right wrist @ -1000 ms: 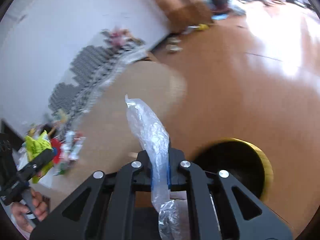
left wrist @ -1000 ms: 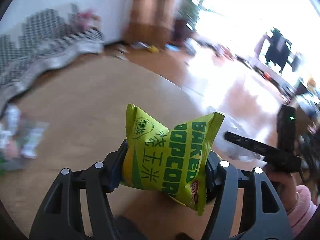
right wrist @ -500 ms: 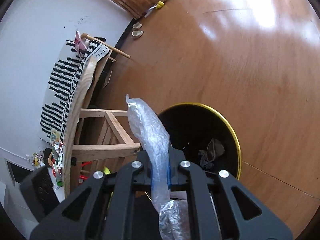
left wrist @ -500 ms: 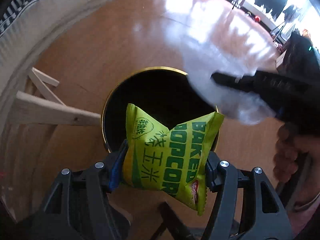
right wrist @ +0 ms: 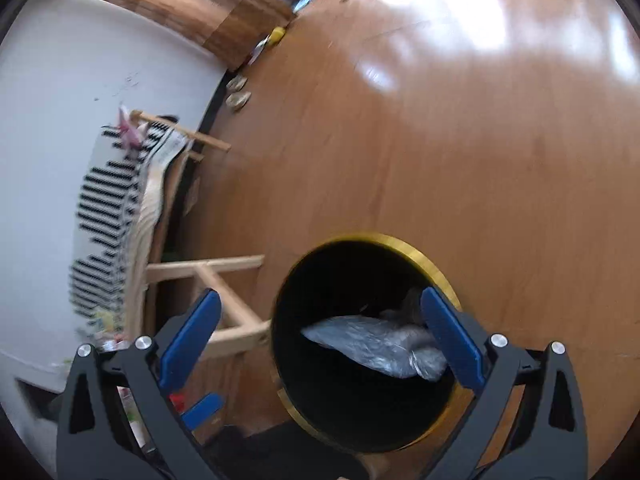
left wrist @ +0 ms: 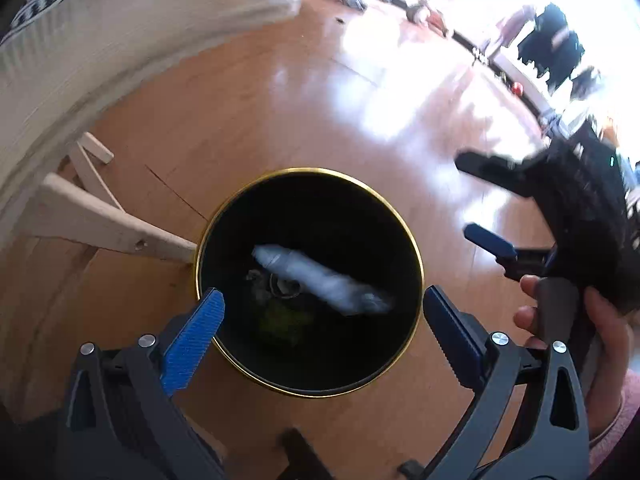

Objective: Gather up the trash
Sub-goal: 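Open both tools to drop the popcorn bag and plastic wrap into the bin, then return to the table and grasp crumpled paper with the left tool while the right grasps green box, then lift the crumpled paper and green box and carry them toward the bin, then open both tools over the black bin to drop the items, then swing both tools back to the table toward the remaining trash, then grasp the green toy car with the left tool while the right grasps a foil strip, then carry the green toy car and foil strip over the black bin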

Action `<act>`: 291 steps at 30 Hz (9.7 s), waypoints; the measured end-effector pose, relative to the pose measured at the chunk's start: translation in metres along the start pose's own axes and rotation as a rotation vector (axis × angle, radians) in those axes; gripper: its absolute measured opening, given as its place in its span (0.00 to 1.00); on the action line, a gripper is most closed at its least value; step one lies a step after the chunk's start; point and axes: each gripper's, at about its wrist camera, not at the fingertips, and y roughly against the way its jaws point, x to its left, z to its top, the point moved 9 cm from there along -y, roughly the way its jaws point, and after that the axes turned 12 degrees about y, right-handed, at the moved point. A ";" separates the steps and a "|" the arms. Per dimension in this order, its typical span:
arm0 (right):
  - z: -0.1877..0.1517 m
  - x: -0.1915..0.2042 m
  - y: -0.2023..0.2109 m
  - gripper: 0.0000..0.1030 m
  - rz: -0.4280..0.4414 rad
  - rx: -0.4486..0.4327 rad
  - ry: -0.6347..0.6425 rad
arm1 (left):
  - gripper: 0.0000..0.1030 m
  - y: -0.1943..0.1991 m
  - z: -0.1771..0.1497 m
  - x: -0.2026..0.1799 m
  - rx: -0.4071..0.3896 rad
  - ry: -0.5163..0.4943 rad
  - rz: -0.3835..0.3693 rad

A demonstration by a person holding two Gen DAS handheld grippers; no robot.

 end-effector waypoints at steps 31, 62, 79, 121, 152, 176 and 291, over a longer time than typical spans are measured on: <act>-0.095 0.466 -0.069 0.95 0.289 -0.056 0.957 | 0.94 0.408 -0.024 0.497 -0.644 0.666 0.581; -0.199 0.579 -0.165 0.12 0.520 0.224 0.939 | 0.18 0.342 0.035 0.505 -0.488 0.323 0.439; -0.173 0.577 -0.137 0.11 0.597 0.092 0.874 | 0.17 0.389 0.023 0.509 -0.614 0.466 0.466; -0.167 0.545 -0.086 0.11 0.597 0.094 0.827 | 0.17 0.410 0.031 0.431 -0.725 0.450 0.414; -0.048 0.023 0.009 0.11 -0.007 0.040 0.355 | 0.17 0.009 0.000 -0.010 0.067 -0.090 0.052; -0.019 0.016 0.033 0.94 -0.176 -0.108 0.292 | 0.94 0.111 0.038 -0.035 -0.366 -0.091 -0.056; -0.192 0.538 -0.188 0.14 0.205 0.160 1.175 | 0.22 0.331 0.055 0.451 -0.519 0.452 0.345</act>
